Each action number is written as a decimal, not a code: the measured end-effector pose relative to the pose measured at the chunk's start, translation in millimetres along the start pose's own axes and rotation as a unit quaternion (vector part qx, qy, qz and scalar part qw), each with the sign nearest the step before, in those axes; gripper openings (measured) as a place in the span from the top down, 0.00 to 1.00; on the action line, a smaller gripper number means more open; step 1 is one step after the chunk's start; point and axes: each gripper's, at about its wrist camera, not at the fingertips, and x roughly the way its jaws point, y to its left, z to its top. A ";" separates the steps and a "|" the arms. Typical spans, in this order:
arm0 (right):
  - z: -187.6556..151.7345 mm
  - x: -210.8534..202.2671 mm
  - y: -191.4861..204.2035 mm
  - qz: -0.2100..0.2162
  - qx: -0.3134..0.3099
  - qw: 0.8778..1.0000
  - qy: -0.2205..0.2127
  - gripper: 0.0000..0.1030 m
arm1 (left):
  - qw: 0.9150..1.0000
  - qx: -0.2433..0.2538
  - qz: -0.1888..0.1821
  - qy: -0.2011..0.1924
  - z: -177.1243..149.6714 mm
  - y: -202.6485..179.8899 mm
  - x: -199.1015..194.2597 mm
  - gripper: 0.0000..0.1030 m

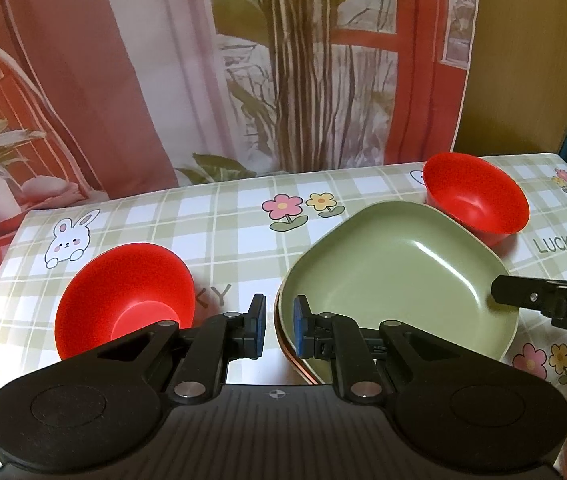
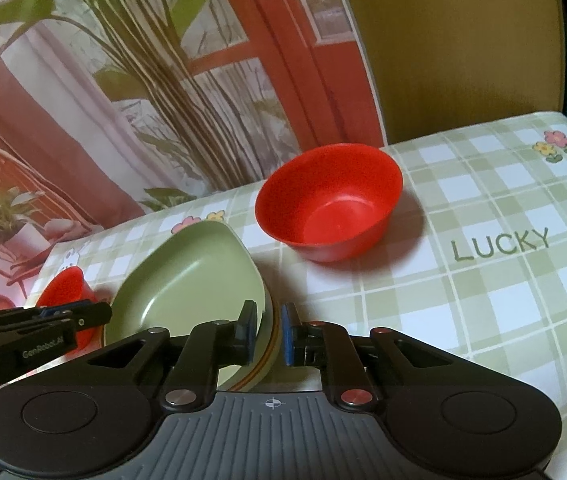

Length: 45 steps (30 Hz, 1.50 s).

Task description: Organize plates and bowls

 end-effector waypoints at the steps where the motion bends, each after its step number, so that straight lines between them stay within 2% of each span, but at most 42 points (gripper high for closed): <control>1: -0.3 1.6 0.1 0.000 0.002 1.000 0.002 0.88 | 1.000 -0.001 0.001 0.001 -0.2 0.1 0.5 0.85; 11: 0.5 7.0 -1.2 -0.004 0.018 1.000 0.018 0.88 | 1.000 -0.014 -0.002 -0.007 0.5 3.1 -10.9 0.85; 22: 3.2 -41.2 16.4 0.015 0.000 1.000 -0.025 0.88 | 0.998 -0.042 -0.012 -0.039 -7.9 8.0 -60.8 0.81; 31: -10.6 -82.1 38.4 0.029 -0.044 0.997 -0.058 0.88 | 0.996 -0.064 -0.005 -0.056 -34.9 17.6 -101.3 0.80; 33: -15.9 -88.8 42.7 0.032 -0.055 0.996 -0.060 0.88 | 0.996 -0.071 0.003 -0.058 -40.9 18.8 -106.7 0.78; 36: -23.9 -97.8 49.0 0.034 -0.072 0.995 -0.065 0.88 | 0.995 -0.082 0.010 -0.062 -52.9 21.9 -119.3 0.66; 45: -49.1 -120.6 54.3 0.037 -0.109 0.991 -0.072 0.88 | 0.993 -0.104 0.017 -0.060 -84.2 20.9 -138.6 0.66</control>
